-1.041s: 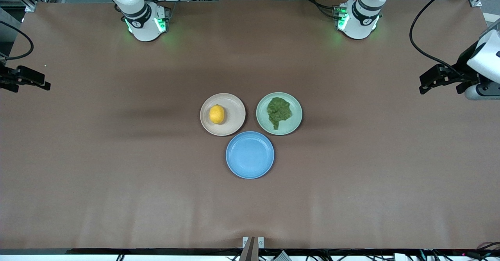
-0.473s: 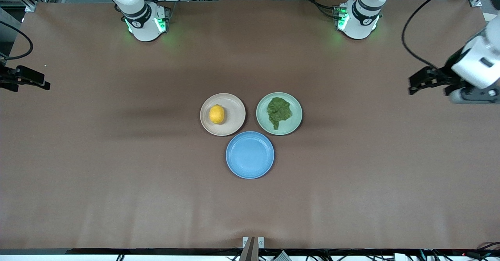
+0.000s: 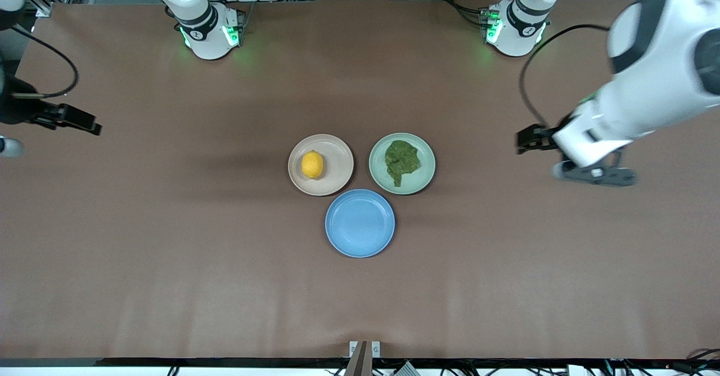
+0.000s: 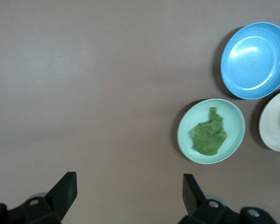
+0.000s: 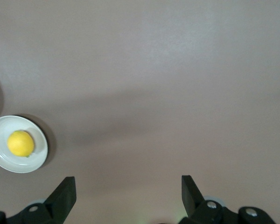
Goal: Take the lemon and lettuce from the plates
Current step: 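Move the left gripper to the lettuce while the right gripper approaches the lemon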
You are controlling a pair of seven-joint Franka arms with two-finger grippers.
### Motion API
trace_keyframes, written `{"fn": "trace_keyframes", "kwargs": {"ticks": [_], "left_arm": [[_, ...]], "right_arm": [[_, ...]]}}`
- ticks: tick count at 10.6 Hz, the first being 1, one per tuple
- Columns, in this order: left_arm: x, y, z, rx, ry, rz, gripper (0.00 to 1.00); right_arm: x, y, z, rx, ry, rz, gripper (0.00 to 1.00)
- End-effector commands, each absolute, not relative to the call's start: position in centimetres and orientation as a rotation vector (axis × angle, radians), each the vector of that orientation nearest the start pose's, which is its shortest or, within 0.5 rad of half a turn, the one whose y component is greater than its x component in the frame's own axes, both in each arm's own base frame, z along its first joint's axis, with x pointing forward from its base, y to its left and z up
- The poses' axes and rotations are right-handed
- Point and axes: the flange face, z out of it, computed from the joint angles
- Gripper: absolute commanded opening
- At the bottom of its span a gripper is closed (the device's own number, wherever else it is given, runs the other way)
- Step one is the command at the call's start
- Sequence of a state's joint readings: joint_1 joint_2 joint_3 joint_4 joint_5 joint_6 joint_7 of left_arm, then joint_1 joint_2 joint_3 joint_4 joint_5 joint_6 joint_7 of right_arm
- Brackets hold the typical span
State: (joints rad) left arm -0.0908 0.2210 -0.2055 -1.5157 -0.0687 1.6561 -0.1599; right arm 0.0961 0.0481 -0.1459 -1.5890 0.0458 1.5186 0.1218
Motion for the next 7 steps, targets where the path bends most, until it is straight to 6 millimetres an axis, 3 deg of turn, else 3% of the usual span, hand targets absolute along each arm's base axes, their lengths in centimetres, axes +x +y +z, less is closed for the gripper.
{"fn": "trace_keyframes", "kwargs": {"ticks": [1,3,6,7], "left_arm": [[58.1,-26.7,49.8,-3.221,0.062,0.2,1.0],[57.1,-31.3,45.2,-3.194,0.034,0.286,1.0],[52.7,-38.7,37.4,-3.066,-0.006,0.292,1.0],[52.2,-40.1,35.0,-3.062,-0.062,0.297,1.0]], "right_arm": [[56.1,1.3,57.4,-3.082,0.303,0.239,1.0],[56.4,6.2,55.0,-3.088,0.188,0.311,1.0],[56.7,8.9,53.4,-3.096,0.122,0.35,1.0],[56.9,10.0,52.7,-3.101,0.13,0.358,1.0]]}}
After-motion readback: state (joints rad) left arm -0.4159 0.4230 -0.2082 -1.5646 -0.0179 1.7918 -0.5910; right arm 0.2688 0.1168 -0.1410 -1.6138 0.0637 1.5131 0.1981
